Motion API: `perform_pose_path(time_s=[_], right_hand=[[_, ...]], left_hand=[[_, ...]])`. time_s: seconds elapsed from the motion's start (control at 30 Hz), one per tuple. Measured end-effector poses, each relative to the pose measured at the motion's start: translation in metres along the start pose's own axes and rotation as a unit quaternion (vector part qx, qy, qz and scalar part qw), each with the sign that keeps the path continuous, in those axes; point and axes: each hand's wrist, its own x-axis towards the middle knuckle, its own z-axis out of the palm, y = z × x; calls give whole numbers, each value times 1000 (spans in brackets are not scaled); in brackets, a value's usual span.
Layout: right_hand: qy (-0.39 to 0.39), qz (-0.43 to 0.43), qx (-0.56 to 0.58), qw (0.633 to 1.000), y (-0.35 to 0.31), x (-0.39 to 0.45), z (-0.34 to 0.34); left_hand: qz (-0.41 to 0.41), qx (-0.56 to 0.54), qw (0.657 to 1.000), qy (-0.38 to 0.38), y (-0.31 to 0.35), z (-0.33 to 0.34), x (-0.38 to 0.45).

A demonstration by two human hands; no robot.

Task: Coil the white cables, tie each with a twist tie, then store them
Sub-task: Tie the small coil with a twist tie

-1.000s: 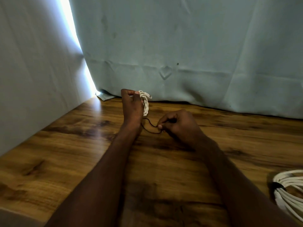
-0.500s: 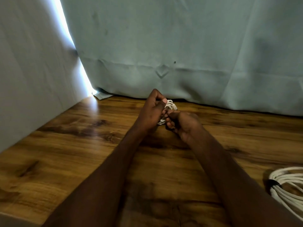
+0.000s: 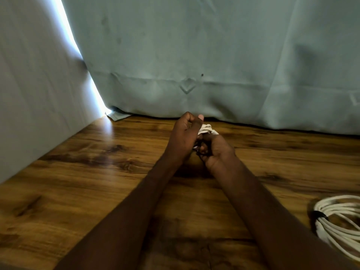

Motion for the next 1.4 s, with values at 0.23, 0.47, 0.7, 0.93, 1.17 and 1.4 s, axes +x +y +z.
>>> perform_pose_path(time_s=[0.23,0.47,0.7,0.93,1.17,1.4], right_hand=[[20,9,74,997,1,-4,0],[-56,-2,39,998,0,-14,-1],[-57,-60,-23,996,9,-11,7],[70,-235,-222,944,4,-13,7],[174,-338,-360,852,-24,-24,-8],[45,-170,-712,680,-59,-33,-29]], left_hand=[[-128,-61,989,-40,-1,5,2],[-115,-61,992,-1,3,0,2],[-138,-94,982,89,-4,-14,10],[-107,-134,971,168,-9,-19,19],[-69,-116,950,281,-9,-44,28],[-37,-67,965,251,-15,-39,26]])
